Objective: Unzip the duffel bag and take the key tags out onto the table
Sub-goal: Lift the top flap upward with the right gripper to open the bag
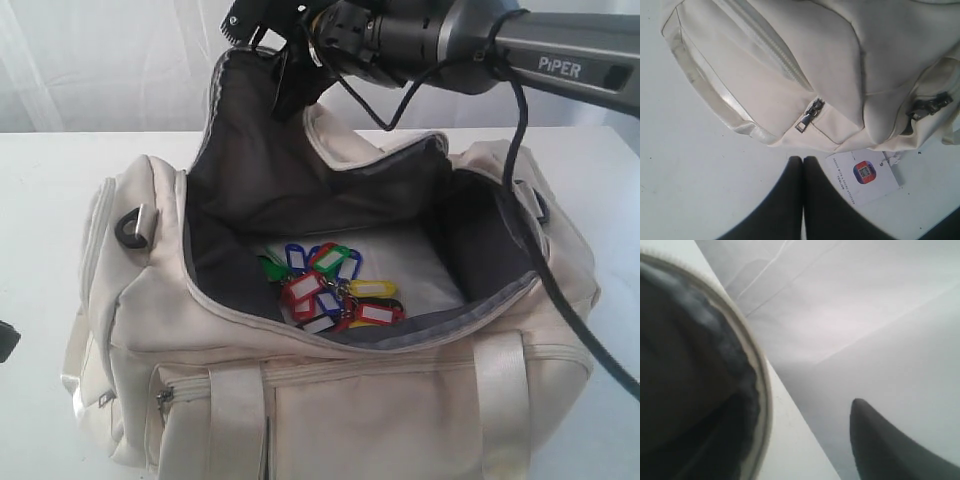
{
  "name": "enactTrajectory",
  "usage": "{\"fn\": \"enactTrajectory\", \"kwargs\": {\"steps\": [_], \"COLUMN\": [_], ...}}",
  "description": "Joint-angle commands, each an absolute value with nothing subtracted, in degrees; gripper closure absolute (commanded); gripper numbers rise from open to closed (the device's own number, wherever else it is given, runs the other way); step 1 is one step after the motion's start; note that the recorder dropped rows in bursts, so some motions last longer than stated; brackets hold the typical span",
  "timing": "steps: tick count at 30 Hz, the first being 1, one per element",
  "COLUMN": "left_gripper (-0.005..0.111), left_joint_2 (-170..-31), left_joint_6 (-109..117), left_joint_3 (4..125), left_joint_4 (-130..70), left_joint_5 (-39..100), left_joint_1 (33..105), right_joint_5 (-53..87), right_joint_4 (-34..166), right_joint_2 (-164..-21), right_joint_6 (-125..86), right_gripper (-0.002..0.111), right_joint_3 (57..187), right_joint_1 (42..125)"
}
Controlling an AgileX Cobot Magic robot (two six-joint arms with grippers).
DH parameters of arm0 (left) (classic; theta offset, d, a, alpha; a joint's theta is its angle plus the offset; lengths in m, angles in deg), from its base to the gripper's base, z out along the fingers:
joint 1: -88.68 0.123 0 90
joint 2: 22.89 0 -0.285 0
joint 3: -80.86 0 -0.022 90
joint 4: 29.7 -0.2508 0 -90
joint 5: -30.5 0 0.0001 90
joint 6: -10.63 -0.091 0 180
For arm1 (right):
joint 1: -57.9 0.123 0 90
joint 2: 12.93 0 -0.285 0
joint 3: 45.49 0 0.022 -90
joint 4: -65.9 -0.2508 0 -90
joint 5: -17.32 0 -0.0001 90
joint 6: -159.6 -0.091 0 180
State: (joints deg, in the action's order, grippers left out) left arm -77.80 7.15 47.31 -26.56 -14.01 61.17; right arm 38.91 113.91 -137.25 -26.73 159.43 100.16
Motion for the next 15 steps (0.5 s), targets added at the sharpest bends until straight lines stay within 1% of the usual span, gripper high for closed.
{"fn": "enactTrajectory", "kwargs": {"steps": [1, 8, 11, 15], "left_gripper": [0.107, 0.107, 0.107, 0.107], "left_joint_2": [-77.3, -77.3, -77.3, -77.3], "left_joint_6": [7.2, 6.9, 6.8, 5.9], "left_joint_3": [47.0, 47.0, 47.0, 47.0], "left_joint_4": [-25.9, -25.7, -25.4, -24.6], "left_joint_5": [-14.5, -14.5, -14.5, -14.5], "left_joint_1": [60.9, 60.9, 60.9, 60.9], "right_joint_5": [41.0, 47.2, 50.6, 55.2], "right_joint_4": [115.9, 114.6, 108.7, 107.6], "right_joint_2": [-136.8, -131.8, -131.1, -131.3], "right_joint_6": [-28.6, -38.8, -38.4, -36.6], "right_gripper": [0.048, 0.048, 0.048, 0.048], "right_joint_3": [162.4, 164.0, 164.0, 164.0], "right_joint_1": [99.5, 99.5, 98.9, 98.9]}}
